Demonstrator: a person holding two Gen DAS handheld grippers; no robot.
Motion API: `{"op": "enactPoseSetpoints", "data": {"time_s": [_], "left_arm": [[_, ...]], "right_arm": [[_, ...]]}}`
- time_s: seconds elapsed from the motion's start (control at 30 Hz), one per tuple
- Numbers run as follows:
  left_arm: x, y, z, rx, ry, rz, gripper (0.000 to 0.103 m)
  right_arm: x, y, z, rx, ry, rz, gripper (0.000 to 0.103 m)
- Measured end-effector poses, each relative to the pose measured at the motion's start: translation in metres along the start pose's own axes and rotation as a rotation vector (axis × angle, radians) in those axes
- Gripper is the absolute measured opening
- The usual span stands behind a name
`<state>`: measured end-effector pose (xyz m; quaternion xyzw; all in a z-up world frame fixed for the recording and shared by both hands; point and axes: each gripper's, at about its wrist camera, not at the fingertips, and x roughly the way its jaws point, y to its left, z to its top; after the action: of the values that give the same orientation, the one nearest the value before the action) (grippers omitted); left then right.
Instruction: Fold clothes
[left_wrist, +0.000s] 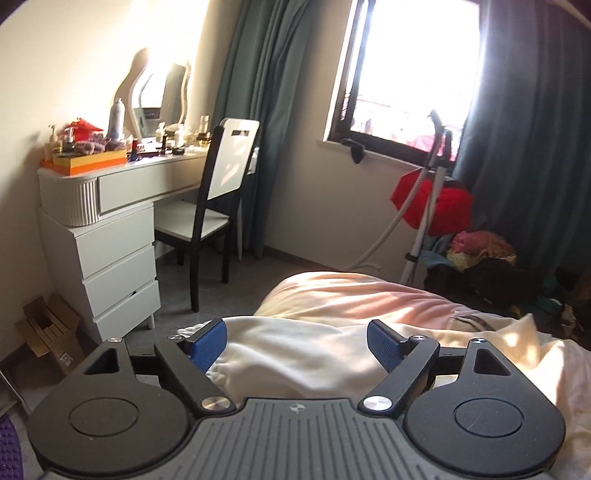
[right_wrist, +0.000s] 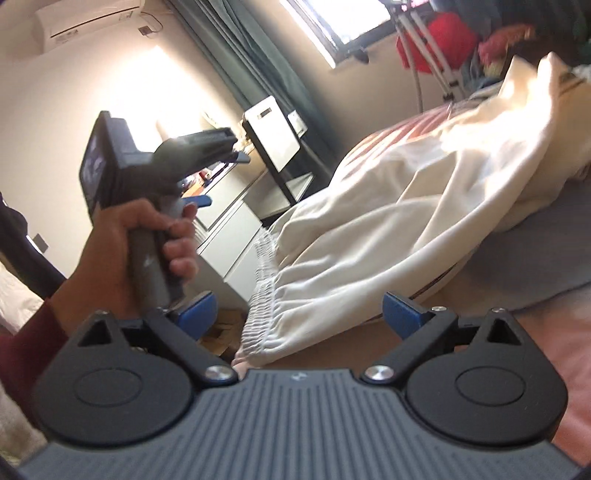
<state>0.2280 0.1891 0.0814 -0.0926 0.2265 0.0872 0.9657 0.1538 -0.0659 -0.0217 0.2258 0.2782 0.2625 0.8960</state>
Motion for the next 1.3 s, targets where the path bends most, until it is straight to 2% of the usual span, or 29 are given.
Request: {"op": "enactPoseSetpoints", "data": {"time_s": [0.17, 0.3, 0.43, 0.53, 0.67, 0.73, 0.83, 0.93, 1.17, 1.3], "left_arm": [[-0.086, -0.048, -0.034, 0.056, -0.059, -0.081, 0.087], [-0.137, -0.074, -0.057, 0.092, -0.114, -0.137, 0.09], [-0.158, -0.101, -0.072, 0.151, -0.101, -0.173, 0.091], [-0.153, -0.121, -0.079, 0.168, -0.06, -0.207, 0.091], [-0.121, -0.158, -0.087, 0.198, -0.024, -0.24, 0.091], [-0.099, -0.18, -0.091, 0.2, -0.009, -0.254, 0.094], [-0.059, -0.213, -0.096, 0.2, 0.024, -0.281, 0.097], [-0.002, -0.252, -0.099, 0.21, 0.06, -0.305, 0.097], [0.126, -0.343, -0.118, 0.257, 0.074, -0.292, 0.098], [0.183, -0.38, -0.123, 0.286, 0.084, -0.288, 0.097]], "right_arm": [[-0.084, -0.019, 0.014, -0.183, -0.129, -0.144, 0.098], [-0.132, -0.042, 0.024, -0.239, -0.205, -0.232, 0.098], [-0.168, -0.063, 0.034, -0.263, -0.274, -0.295, 0.098], [-0.183, -0.082, 0.04, -0.251, -0.319, -0.318, 0.098], [-0.199, -0.121, 0.047, -0.16, -0.377, -0.326, 0.098], [-0.201, -0.141, 0.047, -0.114, -0.387, -0.348, 0.098], [-0.201, -0.168, 0.045, -0.043, -0.368, -0.355, 0.098], [-0.199, -0.195, 0.038, 0.037, -0.342, -0.354, 0.098], [-0.165, -0.264, 0.037, 0.144, -0.26, -0.444, 0.098], [-0.135, -0.307, 0.036, 0.274, -0.241, -0.38, 0.098]]}}
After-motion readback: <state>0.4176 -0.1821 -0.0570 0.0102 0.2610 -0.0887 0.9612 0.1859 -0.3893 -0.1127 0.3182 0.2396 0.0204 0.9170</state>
